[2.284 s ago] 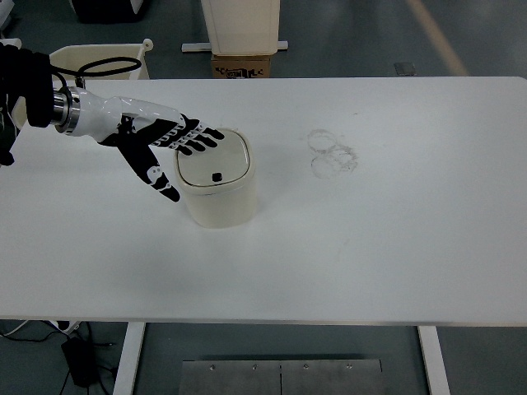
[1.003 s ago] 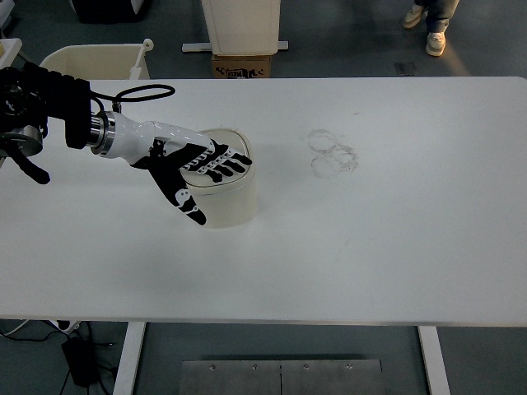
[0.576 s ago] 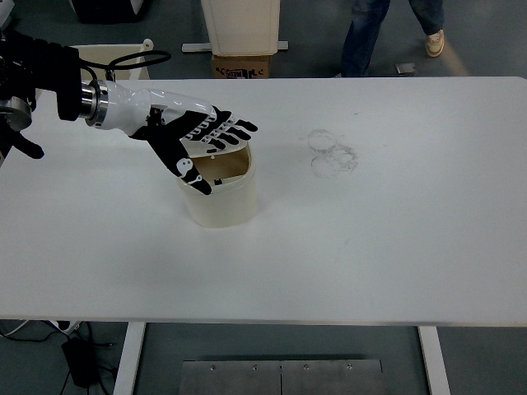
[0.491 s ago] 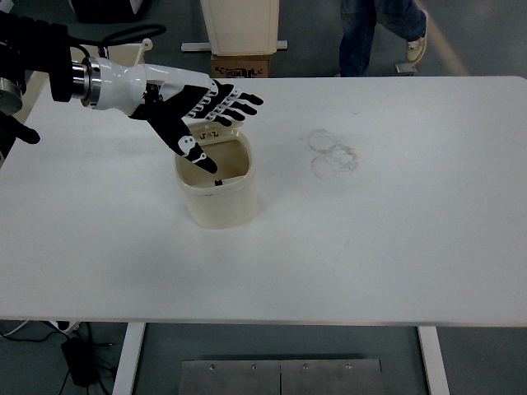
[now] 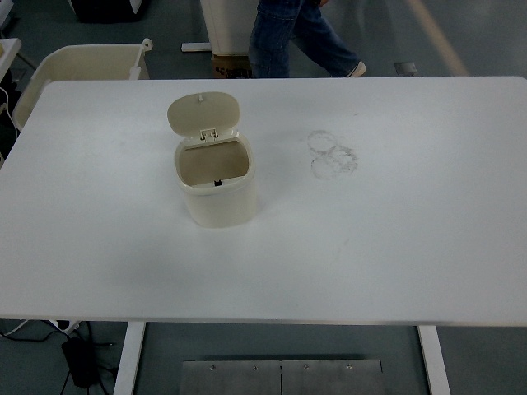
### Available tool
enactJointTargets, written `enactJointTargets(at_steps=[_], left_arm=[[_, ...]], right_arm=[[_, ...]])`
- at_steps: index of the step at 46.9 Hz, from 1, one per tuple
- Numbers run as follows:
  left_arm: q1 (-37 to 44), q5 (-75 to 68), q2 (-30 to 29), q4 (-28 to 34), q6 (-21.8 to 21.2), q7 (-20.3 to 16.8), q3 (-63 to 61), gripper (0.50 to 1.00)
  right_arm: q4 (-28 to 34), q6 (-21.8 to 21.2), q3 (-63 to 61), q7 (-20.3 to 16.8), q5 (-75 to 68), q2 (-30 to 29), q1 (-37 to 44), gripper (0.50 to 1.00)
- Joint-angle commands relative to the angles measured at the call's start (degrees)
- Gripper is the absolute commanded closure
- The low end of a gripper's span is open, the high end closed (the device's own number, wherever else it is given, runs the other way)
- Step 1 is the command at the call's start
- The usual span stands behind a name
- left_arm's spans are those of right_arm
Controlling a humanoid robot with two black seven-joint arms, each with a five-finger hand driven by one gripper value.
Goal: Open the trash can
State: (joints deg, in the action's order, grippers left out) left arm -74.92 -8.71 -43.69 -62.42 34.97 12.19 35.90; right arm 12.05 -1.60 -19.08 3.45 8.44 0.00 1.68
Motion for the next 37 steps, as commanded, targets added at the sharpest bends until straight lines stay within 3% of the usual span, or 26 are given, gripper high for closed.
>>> enactJointTargets(at_steps=[1,14,20,37], left_arm=[[1.0,4.7,0.0,2.7,0.0,-2.2,0.0,0.500],[8.5,22.8,1.1,12.8,-4.3,-5.3,0.4,0.500],[11.7,24.0,4.0,17.6,-4.3,-7.8,0.6,0.500],[20.4,26.2,11.6,28.3,-3.9,-8.0,7.6,0.500]], right_arm=[[0.0,0.0,0.0,0.0,0.0,0.0,0.0,0.507],[0.0,0.0,0.0,0.0,0.0,0.0,0.0,0.507],[0.0,0.0,0.0,0.0,0.0,0.0,0.0,0.507],[0.0,-0.1,0.0,0.0,0.0,0.0,0.0,0.507]])
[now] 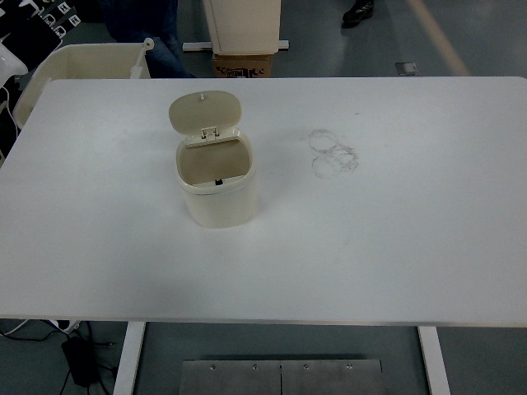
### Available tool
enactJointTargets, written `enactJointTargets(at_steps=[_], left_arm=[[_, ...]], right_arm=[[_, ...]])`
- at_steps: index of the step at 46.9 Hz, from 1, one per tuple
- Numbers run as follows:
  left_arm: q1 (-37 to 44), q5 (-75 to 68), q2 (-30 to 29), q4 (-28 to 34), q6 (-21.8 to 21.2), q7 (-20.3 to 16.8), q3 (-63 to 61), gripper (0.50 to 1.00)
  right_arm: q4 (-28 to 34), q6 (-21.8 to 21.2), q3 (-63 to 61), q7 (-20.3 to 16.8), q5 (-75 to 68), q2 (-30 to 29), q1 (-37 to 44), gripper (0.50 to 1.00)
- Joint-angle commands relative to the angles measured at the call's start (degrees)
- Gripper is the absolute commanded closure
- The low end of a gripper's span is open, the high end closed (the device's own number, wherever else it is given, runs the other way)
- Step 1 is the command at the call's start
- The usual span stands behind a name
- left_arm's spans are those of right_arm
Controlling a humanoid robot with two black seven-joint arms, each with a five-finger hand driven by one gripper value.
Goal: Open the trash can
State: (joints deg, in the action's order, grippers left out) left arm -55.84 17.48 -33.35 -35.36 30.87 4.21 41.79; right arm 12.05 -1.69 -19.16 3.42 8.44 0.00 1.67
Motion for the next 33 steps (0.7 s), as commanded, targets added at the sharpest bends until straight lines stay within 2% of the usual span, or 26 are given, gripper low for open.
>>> enactJointTargets(at_steps=[1,12,15,19,33], left_arm=[[1.9,0.0,1.9,1.9,0.2,0.0,2.3,0.500],[5.8,0.0,10.3,10.2,0.5,-0.2,5.2,0.500],[6.1,0.0,11.8,11.6,0.8,-1.4,5.2,0.500],[6.4,0.0,13.0,13.1,1.2,-2.9,5.2,0.500],[7.2,-0.1,15.3,15.1,1.3,-3.2,5.2,0.500]], right_arm=[[0.0,0.0,0.1,0.0,0.0,0.0,0.0,0.507],[0.0,0.0,0.1,0.0,0.0,0.0,-0.1,0.507],[0.0,0.0,0.0,0.0,0.0,0.0,0.0,0.507],[0.0,0.0,-0.1,0.0,0.0,0.0,0.2,0.507],[0.0,0.0,-0.1,-0.2,-0.4,0.0,-0.2,0.507]])
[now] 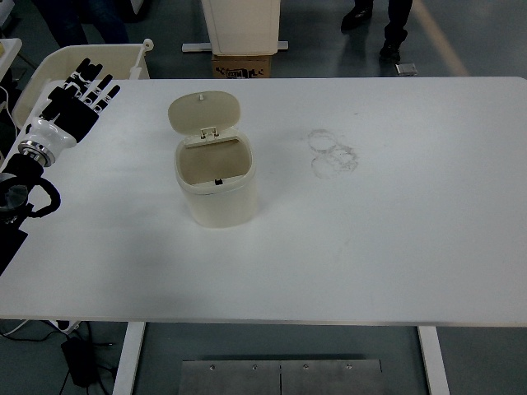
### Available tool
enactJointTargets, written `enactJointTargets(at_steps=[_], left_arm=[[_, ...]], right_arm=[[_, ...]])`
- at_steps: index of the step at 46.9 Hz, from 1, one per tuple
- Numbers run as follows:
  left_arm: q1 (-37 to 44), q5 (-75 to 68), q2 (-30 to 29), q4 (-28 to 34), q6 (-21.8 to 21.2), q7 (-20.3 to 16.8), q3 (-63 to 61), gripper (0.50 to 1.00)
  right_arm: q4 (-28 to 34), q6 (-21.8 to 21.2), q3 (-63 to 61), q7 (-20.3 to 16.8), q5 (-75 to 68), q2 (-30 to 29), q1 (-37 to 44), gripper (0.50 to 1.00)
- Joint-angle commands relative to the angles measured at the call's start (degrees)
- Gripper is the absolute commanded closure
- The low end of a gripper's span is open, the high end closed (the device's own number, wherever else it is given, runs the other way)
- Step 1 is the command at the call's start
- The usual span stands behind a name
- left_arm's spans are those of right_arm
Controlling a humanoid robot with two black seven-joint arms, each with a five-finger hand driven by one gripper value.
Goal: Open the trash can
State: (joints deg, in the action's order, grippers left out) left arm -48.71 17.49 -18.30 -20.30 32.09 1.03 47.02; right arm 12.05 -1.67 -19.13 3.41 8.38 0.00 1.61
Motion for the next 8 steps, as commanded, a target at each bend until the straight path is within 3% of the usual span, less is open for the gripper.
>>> enactJointTargets(at_steps=[1,8], left_arm=[[0.2,-0.1,0.2,0.1,0.1,0.0,0.0,0.500],[0.4,-0.1,0.5,0.1,0.1,0.0,0.0,0.500]], right_arm=[[0.0,0.0,-0.1,-0.2,-0.3,0.0,-0.1,0.507],[0.1,0.0,-0.1,-0.4,-0.4,0.0,-0.2,0.507]])
